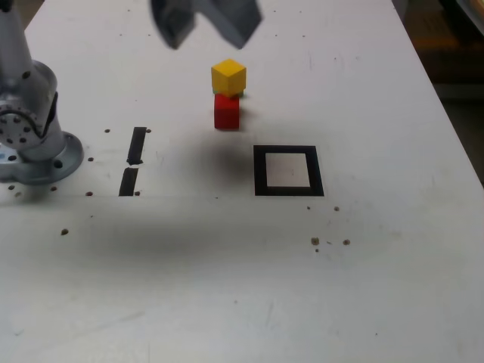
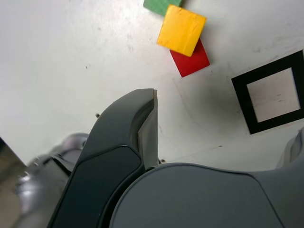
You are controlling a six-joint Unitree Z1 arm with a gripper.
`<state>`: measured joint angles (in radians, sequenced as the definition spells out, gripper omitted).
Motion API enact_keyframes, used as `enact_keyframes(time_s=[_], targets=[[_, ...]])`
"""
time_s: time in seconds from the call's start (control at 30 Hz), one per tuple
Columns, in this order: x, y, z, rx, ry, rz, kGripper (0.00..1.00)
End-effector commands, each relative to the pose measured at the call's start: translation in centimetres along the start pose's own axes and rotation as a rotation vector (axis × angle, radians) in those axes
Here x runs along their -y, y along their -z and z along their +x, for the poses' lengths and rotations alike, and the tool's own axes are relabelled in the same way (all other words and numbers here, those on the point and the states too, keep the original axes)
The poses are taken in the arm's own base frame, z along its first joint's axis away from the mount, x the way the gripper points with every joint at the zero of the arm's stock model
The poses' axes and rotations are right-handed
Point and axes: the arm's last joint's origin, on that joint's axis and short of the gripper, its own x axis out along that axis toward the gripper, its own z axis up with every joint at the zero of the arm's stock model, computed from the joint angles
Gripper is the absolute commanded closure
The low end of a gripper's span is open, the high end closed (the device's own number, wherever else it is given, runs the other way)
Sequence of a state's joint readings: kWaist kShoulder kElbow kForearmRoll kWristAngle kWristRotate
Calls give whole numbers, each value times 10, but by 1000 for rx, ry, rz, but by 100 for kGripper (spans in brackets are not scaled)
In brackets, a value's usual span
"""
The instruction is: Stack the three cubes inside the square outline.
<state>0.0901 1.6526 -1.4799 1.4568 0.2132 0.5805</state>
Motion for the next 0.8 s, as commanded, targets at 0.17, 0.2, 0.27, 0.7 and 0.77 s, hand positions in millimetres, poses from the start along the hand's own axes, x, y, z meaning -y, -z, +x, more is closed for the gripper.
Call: enact_keyframes(time_s=[0.17, 0.2, 0.27, 0.7, 0.77], targets=[[-12, 1, 13, -92, -48, 130, 0], [-13, 1, 15, -103, -52, 144, 0], [-15, 1, 20, -122, -53, 173, 0], [-34, 1, 77, -159, -9, 191, 1], [-40, 3, 86, -158, -6, 172, 2]])
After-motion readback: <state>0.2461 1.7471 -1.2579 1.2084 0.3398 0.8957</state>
